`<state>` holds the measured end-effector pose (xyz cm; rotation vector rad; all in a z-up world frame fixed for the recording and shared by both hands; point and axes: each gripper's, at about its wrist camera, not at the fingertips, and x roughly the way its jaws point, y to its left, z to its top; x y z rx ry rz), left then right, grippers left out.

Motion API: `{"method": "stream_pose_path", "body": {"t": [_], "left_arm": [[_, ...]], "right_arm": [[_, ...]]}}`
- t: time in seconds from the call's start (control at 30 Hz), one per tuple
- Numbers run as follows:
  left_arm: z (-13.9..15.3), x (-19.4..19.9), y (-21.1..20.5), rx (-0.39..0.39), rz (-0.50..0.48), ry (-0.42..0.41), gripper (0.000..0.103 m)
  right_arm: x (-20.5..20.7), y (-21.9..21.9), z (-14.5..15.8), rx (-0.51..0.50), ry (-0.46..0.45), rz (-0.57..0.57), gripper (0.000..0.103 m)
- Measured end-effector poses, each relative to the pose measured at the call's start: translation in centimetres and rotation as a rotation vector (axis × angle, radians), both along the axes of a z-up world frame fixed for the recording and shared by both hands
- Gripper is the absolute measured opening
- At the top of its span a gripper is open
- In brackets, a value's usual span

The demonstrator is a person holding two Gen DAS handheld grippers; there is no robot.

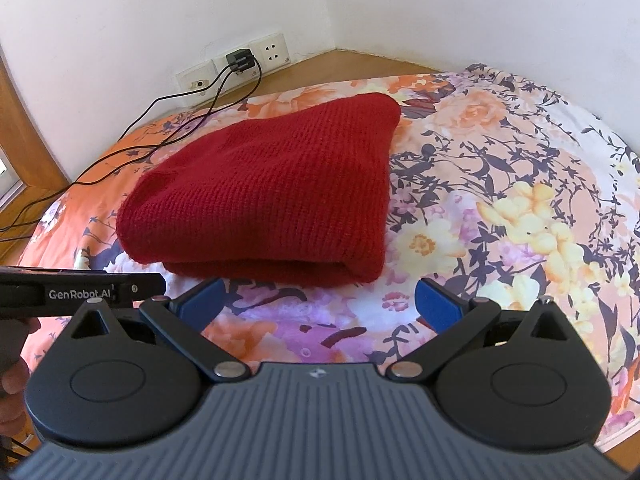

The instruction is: Fold small clothes

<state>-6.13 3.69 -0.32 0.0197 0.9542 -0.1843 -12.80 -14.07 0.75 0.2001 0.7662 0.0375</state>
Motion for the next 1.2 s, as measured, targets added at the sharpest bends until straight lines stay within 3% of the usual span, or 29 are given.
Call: {"method": "stream_pose_path", "body": {"t": [1.2], "left_arm": [[-0.6,1.0,-0.6,0.007,-0.018,0.012,0.070]], "right_arm": [[1.5,0.1,-0.5,0.001,0.014,0.010,0.103]]}}
